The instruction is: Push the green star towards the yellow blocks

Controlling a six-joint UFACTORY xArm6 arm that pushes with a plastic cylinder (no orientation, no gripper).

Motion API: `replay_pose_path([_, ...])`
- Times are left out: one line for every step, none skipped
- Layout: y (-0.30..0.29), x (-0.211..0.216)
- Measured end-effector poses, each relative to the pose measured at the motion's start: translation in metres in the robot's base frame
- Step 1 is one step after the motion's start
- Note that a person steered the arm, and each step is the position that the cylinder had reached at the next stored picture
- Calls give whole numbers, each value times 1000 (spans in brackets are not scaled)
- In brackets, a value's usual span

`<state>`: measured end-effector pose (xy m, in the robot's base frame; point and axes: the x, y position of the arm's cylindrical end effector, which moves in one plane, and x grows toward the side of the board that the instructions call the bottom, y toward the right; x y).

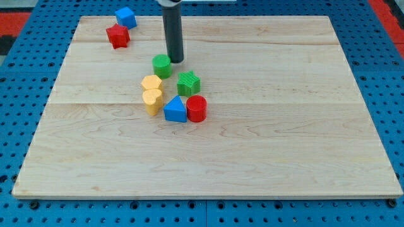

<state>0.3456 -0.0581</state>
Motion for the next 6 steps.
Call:
replay_pose_path([25,5])
replay_pose_path([52,14])
replay_pose_path([59,31])
replay_pose_path([33,48])
replay_pose_path([52,27])
replay_pose_path([42,-27])
